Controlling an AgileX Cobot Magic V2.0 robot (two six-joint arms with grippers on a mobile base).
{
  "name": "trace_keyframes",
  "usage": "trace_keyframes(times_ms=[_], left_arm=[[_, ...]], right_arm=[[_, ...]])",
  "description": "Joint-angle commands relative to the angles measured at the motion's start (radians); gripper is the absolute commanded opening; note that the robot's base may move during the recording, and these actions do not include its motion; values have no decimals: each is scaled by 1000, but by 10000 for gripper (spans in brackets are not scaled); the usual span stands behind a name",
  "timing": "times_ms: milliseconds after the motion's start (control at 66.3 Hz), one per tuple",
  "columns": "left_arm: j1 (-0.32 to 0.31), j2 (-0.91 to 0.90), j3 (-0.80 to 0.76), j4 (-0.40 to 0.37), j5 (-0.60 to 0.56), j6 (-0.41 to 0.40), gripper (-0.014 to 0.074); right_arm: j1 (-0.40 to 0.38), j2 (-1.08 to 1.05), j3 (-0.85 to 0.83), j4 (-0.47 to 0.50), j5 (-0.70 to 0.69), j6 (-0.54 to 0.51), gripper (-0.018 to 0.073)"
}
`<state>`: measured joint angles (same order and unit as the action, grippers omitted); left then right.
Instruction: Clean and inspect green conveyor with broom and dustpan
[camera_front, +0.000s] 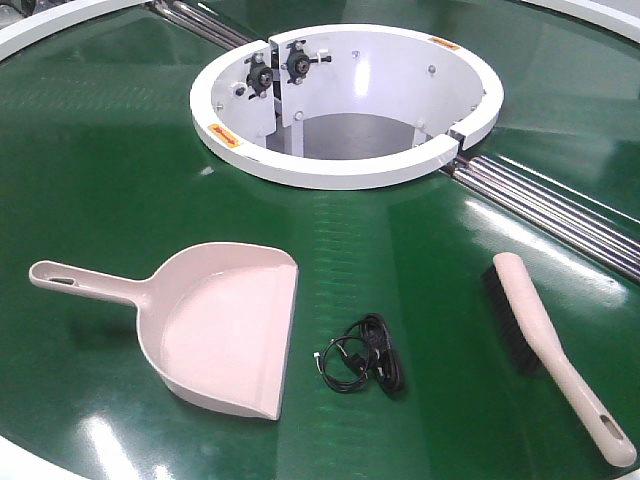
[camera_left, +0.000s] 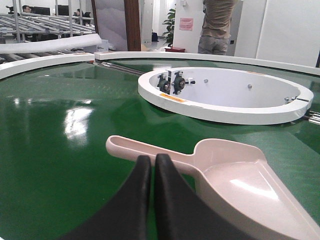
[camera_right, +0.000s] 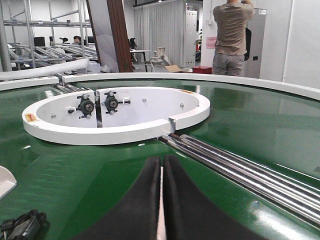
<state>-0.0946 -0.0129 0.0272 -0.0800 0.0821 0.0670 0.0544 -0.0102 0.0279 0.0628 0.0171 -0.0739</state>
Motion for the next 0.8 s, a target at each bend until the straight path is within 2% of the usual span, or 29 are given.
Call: trace_keyframes(times_ms=[0, 785], left_arm=[[3, -15, 31, -3, -70, -11, -6], [3, -15, 30, -2, -74, -7, -6]], right_arm=[[0, -18, 20, -4, -74, -2, -9], [0, -18, 20, -4, -74, -2, -9]])
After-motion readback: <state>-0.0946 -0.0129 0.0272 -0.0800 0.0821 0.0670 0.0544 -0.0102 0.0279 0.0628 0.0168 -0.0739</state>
